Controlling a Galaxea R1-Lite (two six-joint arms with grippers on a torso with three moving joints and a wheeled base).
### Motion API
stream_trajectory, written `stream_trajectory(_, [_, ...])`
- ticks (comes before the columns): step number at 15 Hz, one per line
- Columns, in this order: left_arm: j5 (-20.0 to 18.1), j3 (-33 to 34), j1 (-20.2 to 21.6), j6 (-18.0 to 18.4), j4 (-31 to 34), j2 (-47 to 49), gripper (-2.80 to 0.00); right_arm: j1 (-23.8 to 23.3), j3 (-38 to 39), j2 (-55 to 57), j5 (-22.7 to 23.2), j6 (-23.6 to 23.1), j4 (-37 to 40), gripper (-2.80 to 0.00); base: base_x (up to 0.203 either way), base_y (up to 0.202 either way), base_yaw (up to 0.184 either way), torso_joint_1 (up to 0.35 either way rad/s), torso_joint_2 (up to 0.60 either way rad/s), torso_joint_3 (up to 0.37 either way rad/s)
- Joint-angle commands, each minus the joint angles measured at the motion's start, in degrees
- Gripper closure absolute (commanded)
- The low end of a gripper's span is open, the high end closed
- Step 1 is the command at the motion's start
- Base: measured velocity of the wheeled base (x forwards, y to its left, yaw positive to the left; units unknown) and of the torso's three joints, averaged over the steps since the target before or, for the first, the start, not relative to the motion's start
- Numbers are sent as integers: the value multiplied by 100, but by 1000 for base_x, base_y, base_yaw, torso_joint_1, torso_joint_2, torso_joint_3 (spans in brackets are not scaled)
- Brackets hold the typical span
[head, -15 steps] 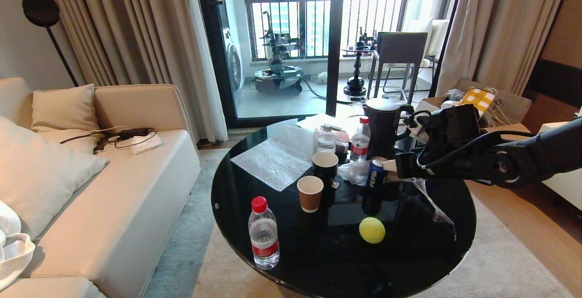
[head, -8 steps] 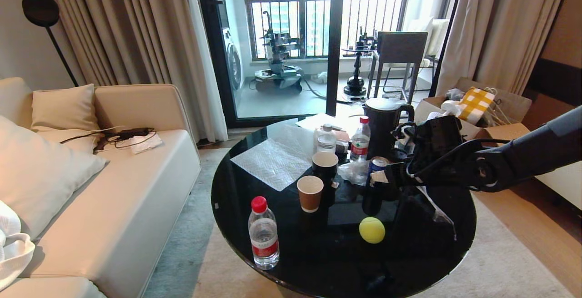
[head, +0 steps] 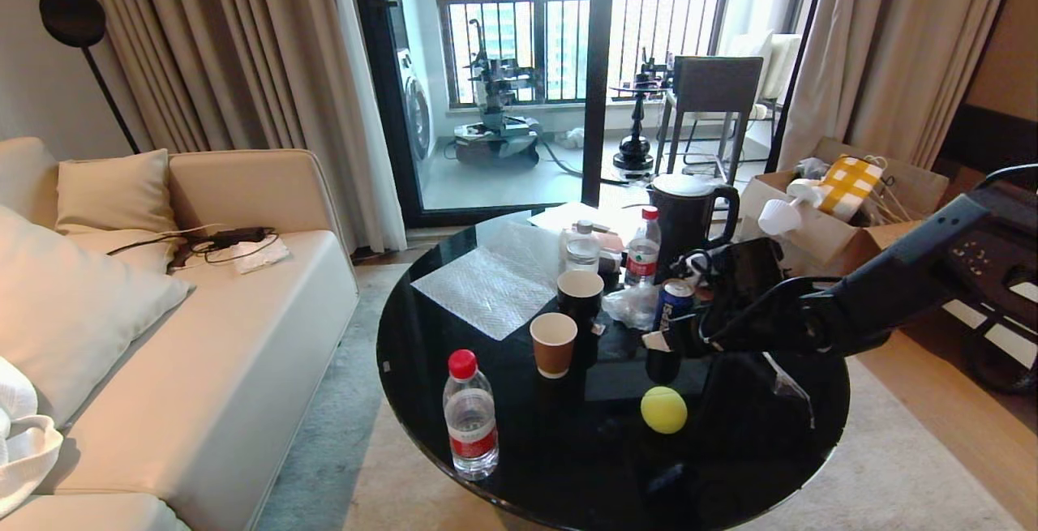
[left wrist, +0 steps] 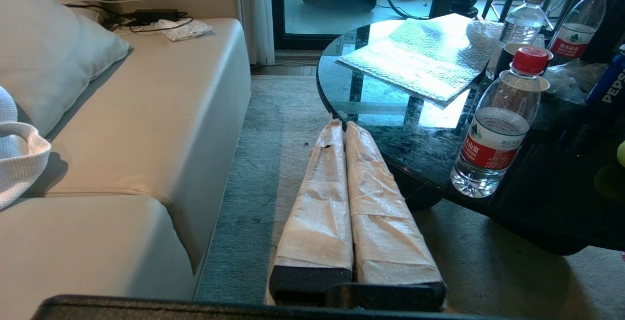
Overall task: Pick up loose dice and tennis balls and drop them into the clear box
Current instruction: Pick up the ball on the table
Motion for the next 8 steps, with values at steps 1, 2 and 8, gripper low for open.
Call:
stream_trajectory(1, [2, 0, 0, -2, 0, 0, 0, 20, 15, 119, 6, -11, -15, -280, 0, 0, 0, 0, 0, 0])
stream_trajectory(2, [2, 0, 0, -2, 0, 0, 0, 20, 15, 119, 6, -11, -15, -280, 0, 0, 0, 0, 0, 0])
stream_trajectory(8, [2, 0, 0, -2, 0, 0, 0, 62, 373, 342, -255, -516, 73, -280, 0, 0, 0, 0, 0, 0])
